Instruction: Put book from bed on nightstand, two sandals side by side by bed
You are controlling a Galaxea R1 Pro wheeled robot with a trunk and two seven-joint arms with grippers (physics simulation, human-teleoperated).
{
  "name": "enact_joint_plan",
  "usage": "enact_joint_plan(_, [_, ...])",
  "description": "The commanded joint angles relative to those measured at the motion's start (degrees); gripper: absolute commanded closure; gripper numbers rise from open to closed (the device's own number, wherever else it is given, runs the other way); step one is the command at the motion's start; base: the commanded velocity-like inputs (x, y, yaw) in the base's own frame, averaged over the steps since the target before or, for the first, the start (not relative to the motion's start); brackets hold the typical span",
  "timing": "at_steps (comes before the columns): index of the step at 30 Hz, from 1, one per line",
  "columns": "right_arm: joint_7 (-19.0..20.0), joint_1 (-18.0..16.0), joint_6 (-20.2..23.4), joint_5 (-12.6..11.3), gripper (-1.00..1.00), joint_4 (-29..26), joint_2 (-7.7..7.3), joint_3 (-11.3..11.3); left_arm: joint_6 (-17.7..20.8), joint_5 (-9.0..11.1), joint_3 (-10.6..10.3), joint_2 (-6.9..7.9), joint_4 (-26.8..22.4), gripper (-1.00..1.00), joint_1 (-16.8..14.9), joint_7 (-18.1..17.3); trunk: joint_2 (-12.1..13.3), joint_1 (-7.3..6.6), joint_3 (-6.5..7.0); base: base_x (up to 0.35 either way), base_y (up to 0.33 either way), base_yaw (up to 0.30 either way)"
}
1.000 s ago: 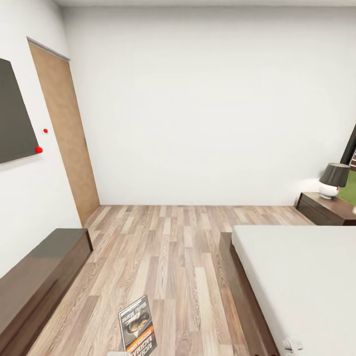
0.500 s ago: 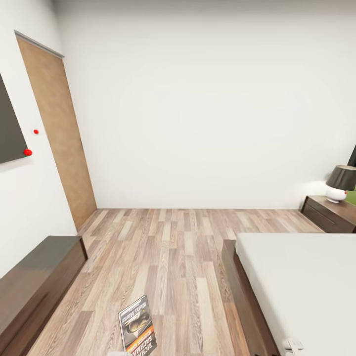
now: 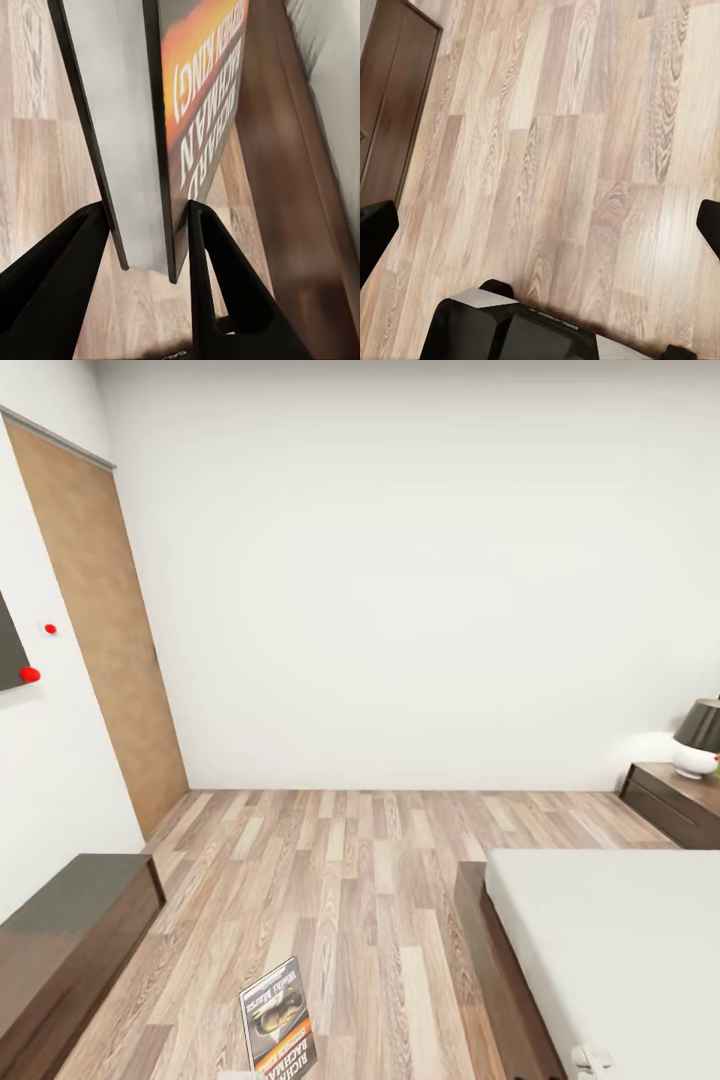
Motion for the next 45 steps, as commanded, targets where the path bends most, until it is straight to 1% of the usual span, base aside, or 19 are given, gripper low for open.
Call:
enact_joint_plan(1, [0.1,0.0,0.5,-0.6,-1.0,0.0,-0.04,0.2,-0.1,0.4,0.1,0.0,0.1,1.0,0.0,-0.3,0.0,0.05,-0.02,0.331,0.0,0.0])
enact_joint_plan(45, [0.1,0.0,0.5,-0.7,-1.0,0.0,-0.04,0.2,-0.1,0.4,0.1,0.0,0.1,1.0,0.0,-0.3,0.0,0.05,-0.02,0.331,0.0,0.0])
